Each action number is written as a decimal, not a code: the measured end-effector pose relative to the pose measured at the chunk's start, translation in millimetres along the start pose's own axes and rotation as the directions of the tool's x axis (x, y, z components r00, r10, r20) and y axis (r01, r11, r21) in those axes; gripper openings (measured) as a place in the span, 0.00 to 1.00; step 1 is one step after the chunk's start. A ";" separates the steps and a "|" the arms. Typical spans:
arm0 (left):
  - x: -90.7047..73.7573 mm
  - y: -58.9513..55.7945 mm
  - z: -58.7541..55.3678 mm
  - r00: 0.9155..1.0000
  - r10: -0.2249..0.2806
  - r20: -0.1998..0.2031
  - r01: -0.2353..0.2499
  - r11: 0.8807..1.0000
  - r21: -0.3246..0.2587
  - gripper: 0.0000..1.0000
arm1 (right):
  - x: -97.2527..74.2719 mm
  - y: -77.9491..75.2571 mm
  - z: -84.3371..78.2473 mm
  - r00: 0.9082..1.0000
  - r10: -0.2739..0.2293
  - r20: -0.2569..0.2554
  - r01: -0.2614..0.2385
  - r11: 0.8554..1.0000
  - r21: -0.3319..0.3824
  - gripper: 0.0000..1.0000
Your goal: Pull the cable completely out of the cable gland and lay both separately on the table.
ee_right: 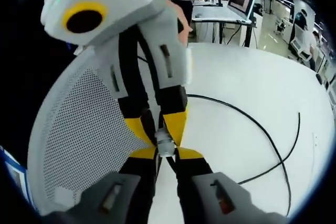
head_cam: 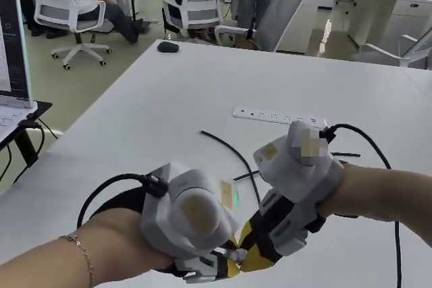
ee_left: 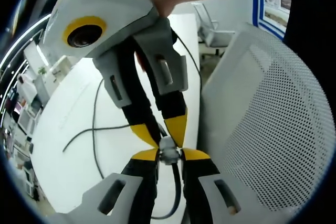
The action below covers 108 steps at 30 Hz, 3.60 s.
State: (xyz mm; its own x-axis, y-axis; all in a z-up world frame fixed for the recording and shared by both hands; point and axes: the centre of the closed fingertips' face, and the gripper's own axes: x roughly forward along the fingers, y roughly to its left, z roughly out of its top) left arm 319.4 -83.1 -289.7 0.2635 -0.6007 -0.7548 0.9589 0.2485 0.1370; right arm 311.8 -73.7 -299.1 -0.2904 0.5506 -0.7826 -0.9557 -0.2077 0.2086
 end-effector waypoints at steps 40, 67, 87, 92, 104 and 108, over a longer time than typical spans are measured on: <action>11.8 -16.0 14.8 0.999 0.007 0.034 -0.013 0.983 0.183 0.16 | -8.5 20.2 -18.5 1.000 0.008 -0.015 -0.006 0.986 0.165 0.12; 18.9 -18.2 14.3 0.968 -0.204 0.148 0.245 0.898 -0.366 0.16 | -4.8 12.0 -25.1 0.918 -0.380 -0.115 0.352 0.912 -0.210 0.12; 15.5 -5.3 11.7 0.994 0.091 0.063 -0.099 0.986 0.132 0.16 | -6.9 -8.6 -41.4 0.828 -0.555 -0.082 0.544 0.830 -0.119 0.16; 20.0 -8.8 6.7 0.994 0.087 0.065 -0.094 0.989 0.116 0.16 | -7.3 -11.7 -46.3 0.816 -0.572 -0.082 0.562 0.818 -0.120 0.06; 22.0 0.9 -0.2 0.991 0.120 0.053 -0.124 0.990 0.073 0.16 | -17.0 -24.5 -73.5 0.775 -0.612 -0.157 0.614 0.788 -0.044 0.05; 23.1 2.2 -3.2 0.991 0.124 0.042 -0.126 0.990 0.064 0.16 | -18.8 -26.7 -89.8 0.759 -0.610 -0.227 0.623 0.782 -0.015 0.05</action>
State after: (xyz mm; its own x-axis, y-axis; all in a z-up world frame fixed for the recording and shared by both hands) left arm 327.3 -94.0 -308.9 0.3845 -0.5963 -0.7047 0.9226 0.2736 0.2719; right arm 347.1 -151.1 -342.6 0.3732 0.3609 -0.8547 -0.9274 0.1689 -0.3337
